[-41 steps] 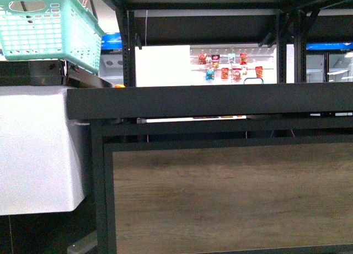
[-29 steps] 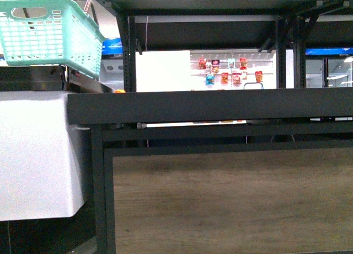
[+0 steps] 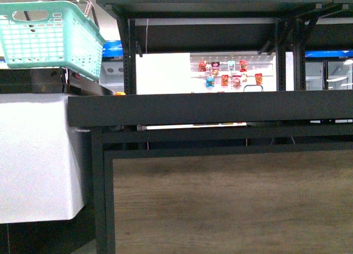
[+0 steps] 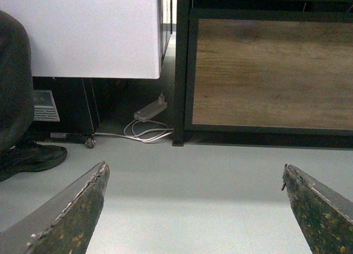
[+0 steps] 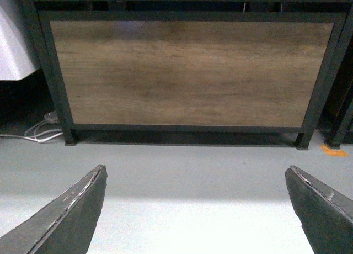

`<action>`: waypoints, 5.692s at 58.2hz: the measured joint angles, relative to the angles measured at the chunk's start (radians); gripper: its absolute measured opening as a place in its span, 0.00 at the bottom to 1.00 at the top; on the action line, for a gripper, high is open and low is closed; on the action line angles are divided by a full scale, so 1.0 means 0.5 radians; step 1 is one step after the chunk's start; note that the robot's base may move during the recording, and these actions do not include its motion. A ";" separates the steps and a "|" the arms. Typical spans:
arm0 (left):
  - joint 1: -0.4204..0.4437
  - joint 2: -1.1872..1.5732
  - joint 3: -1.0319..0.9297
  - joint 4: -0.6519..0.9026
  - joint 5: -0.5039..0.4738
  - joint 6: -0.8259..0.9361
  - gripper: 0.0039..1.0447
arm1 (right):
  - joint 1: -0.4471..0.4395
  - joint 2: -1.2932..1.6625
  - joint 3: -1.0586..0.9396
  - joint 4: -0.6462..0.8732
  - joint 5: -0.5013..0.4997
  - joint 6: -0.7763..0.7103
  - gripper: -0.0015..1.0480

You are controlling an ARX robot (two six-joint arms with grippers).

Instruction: Pick lemon from shelf

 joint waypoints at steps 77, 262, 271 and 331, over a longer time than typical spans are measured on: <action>0.000 0.000 0.000 0.000 0.000 -0.001 0.92 | 0.000 0.000 0.000 0.000 0.000 0.001 0.93; -0.001 -0.001 0.000 0.000 0.000 0.001 0.92 | 0.000 0.000 0.000 -0.001 0.001 0.002 0.93; -0.001 -0.001 0.000 0.000 0.000 0.000 0.92 | 0.000 0.000 0.000 -0.001 0.001 0.005 0.93; 1.042 1.952 1.263 0.198 1.119 -1.810 0.92 | 0.000 0.000 0.000 0.000 -0.001 0.008 0.93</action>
